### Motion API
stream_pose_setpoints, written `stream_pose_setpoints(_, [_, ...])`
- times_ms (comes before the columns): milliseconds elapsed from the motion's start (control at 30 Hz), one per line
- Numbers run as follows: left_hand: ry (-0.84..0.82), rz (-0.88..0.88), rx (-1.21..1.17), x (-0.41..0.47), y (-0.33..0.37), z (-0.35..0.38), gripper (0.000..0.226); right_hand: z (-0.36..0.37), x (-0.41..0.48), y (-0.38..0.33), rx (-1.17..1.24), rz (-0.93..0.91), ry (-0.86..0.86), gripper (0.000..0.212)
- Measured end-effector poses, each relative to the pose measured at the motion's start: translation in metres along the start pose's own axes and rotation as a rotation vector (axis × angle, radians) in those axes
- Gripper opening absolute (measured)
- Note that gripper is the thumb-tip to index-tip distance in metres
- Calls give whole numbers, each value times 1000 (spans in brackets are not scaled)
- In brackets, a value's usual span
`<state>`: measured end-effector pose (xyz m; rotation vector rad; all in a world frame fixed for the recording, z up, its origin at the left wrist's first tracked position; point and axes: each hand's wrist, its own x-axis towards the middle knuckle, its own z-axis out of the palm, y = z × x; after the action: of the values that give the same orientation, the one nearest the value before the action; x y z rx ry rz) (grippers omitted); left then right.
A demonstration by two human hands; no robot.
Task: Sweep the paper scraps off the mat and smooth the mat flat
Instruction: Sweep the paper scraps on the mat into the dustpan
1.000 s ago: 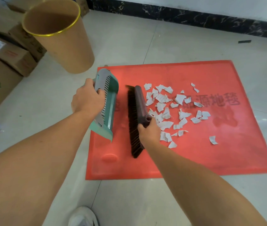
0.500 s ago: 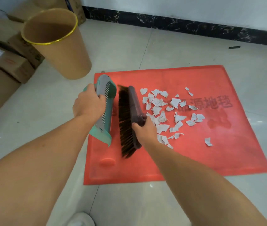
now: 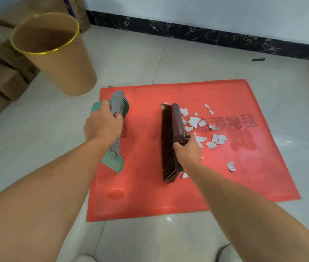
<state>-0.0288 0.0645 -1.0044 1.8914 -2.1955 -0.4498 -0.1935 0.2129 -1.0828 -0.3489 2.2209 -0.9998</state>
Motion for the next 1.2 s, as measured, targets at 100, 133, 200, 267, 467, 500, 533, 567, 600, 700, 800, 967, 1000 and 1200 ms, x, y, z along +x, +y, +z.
stream_pose_setpoints(100, [-7,5,-1,-1,3,2,25,2,-1,-6,86,-18,-58,30])
stream_pose_setpoints(133, [-9,3,-3,-1,4,1,25,6,-2,-8,107,-21,-90,31])
stream_pose_setpoints(200, [-9,-12,-2,0,3,-1,24,16,-2,-14,125,-22,-150,32])
stream_pose_setpoints(267, [-6,-27,8,1,0,-2,24,28,0,-21,119,-28,-172,32])
stream_pose_setpoints(467, [-2,-34,25,9,-13,-5,21,57,16,-44,191,16,-92,29])
stream_pose_setpoints(500, [1,-30,24,9,-14,-4,21,59,20,-47,213,26,-64,30])
stream_pose_setpoints(533, [3,-25,24,10,-15,-4,21,61,24,-49,225,35,-37,32])
stream_pose_setpoints(567, [3,-21,25,10,-15,-4,21,63,27,-50,224,43,-15,36])
stream_pose_setpoints(600, [3,-21,25,10,-14,-4,22,63,29,-50,207,49,-2,39])
stream_pose_setpoints(700, [8,-21,21,10,-9,-3,22,54,35,-46,116,45,-13,42])
stream_pose_setpoints(800, [18,-3,18,8,-4,0,21,37,37,-37,50,69,-13,38])
stream_pose_setpoints(967, [17,34,40,3,5,4,24,13,28,-15,105,144,55,29])
stream_pose_setpoints(1000, [14,42,50,2,6,5,25,9,24,-12,115,146,57,29])
stream_pose_setpoints(1200, [6,45,54,-5,17,8,24,-15,19,-22,-61,-94,26,27])
